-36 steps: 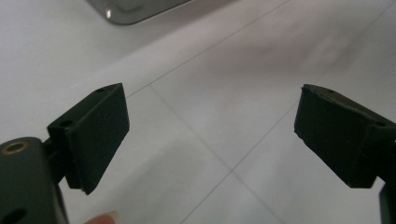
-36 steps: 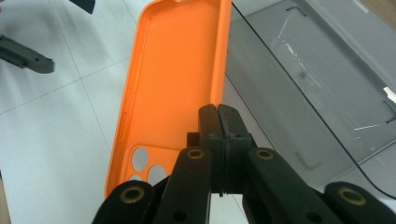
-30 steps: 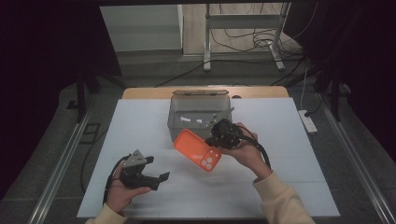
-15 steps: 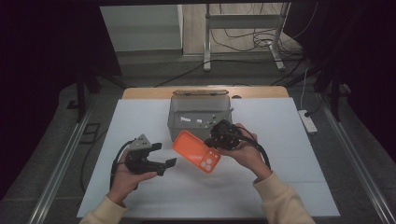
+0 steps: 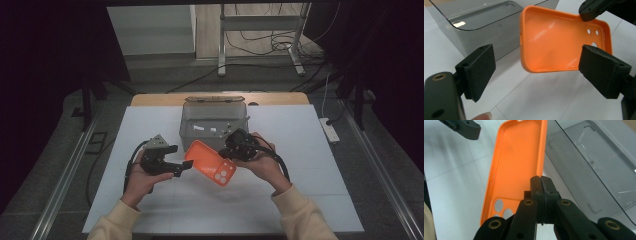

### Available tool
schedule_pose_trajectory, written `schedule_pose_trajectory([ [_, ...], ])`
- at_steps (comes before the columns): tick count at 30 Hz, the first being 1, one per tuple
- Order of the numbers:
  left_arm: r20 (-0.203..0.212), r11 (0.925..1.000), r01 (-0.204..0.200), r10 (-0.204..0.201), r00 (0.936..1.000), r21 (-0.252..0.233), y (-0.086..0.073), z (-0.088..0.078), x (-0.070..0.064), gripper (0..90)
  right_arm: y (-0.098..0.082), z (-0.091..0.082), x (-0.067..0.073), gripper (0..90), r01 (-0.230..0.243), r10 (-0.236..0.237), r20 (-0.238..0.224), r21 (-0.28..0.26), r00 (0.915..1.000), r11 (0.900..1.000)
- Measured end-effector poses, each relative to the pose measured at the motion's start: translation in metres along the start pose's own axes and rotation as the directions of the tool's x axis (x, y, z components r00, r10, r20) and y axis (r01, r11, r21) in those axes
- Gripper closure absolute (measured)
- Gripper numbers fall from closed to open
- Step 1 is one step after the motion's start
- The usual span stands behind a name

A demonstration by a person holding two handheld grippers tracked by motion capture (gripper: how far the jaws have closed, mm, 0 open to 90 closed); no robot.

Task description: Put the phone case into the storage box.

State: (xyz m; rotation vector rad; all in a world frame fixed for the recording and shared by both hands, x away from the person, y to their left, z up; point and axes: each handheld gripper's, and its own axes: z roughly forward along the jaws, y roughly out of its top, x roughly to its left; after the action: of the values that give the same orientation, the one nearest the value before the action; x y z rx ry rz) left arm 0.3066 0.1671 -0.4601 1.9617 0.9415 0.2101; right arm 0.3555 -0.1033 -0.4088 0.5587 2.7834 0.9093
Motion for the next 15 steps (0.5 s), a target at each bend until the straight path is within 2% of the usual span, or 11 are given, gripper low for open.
schedule_pose_trajectory([
  [6,0.011,0.9998,0.017,-0.017,0.9998,0.010,0.002,0.006,0.005,15.2,0.000,-0.001,0.002,89.5,0.001,-0.001,-0.001,0.001,1.0000,1.000],
  [15,0.057,0.9991,0.024,-0.026,0.9980,0.034,0.007,0.015,0.013,19.8,0.000,-0.001,0.004,89.5,0.007,-0.007,-0.004,0.002,1.0000,1.000],
])
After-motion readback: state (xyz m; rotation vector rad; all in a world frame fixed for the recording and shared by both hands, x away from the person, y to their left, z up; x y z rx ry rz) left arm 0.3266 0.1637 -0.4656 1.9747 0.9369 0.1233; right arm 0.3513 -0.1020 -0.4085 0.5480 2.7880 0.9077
